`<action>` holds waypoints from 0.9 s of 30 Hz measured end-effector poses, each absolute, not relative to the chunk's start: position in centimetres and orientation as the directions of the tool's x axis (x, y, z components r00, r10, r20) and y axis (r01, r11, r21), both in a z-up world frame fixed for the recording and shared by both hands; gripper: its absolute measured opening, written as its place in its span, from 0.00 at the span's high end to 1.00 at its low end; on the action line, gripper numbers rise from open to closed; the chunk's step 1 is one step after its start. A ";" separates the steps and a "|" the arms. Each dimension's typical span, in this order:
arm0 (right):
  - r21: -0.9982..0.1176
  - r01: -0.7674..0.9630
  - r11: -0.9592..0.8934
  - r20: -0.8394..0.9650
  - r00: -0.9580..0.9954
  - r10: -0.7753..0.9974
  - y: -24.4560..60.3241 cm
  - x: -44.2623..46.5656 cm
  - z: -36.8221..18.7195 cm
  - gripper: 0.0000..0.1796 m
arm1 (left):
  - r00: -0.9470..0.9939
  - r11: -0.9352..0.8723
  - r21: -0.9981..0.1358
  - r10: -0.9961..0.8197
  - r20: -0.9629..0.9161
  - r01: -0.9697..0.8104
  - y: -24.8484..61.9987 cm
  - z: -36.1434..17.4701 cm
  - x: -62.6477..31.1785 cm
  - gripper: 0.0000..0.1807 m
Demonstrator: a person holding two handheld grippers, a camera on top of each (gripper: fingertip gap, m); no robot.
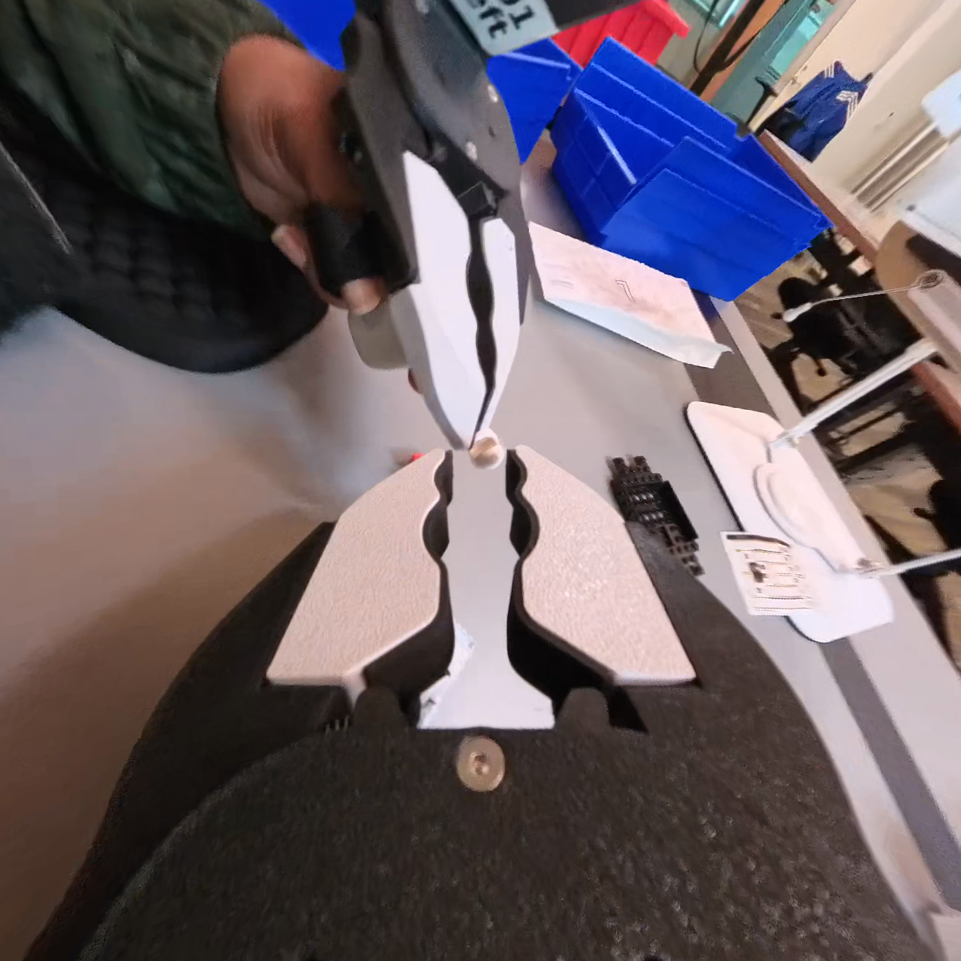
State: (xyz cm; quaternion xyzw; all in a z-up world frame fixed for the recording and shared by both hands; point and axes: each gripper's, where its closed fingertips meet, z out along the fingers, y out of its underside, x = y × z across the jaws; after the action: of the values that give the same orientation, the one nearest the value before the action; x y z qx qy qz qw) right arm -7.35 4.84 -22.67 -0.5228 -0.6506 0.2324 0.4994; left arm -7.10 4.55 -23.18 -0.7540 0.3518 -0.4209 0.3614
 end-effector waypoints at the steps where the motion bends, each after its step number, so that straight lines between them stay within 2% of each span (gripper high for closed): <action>1: -0.843 0.431 0.322 0.376 0.044 0.926 4.7 -7.4 -22.4 0.89 | 0.394 -0.454 -0.855 -0.855 0.338 -0.251 4.3 -23.1 -6.9 1.00; 5: -0.913 0.377 0.158 0.177 0.017 0.984 4.2 -7.2 -21.9 0.91 | 0.394 -0.237 -0.907 -0.915 0.088 -0.349 4.0 -22.6 -6.6 1.00; 9: -0.943 0.333 -0.021 -0.019 0.010 1.000 4.3 -7.0 -21.3 0.94 | 0.382 -0.032 -0.898 -0.911 -0.154 -0.440 3.8 -22.3 -6.4 0.99; 14: -0.938 0.338 -0.078 -0.075 0.021 0.997 4.5 -6.9 -21.4 0.94 | 0.389 0.087 -0.857 -0.865 -0.318 -0.508 4.0 -22.1 -6.4 0.99; 21: -0.934 0.347 -0.091 -0.085 0.033 0.996 4.6 -6.8 -21.4 0.97 | 0.391 0.155 -0.818 -0.820 -0.419 -0.553 4.2 -22.0 -6.5 1.00; 27: -0.941 0.330 -0.081 -0.075 0.033 0.997 4.9 -6.6 -21.3 0.97 | 0.425 0.083 -0.847 -0.837 -0.345 -0.524 4.4 -21.9 -6.7 1.00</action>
State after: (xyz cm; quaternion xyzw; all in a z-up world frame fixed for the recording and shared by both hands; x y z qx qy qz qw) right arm -6.63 4.88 -21.28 -0.6011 -0.5518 0.4234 0.3937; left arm -6.74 4.42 -21.88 -0.6606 0.5152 -0.1488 0.5254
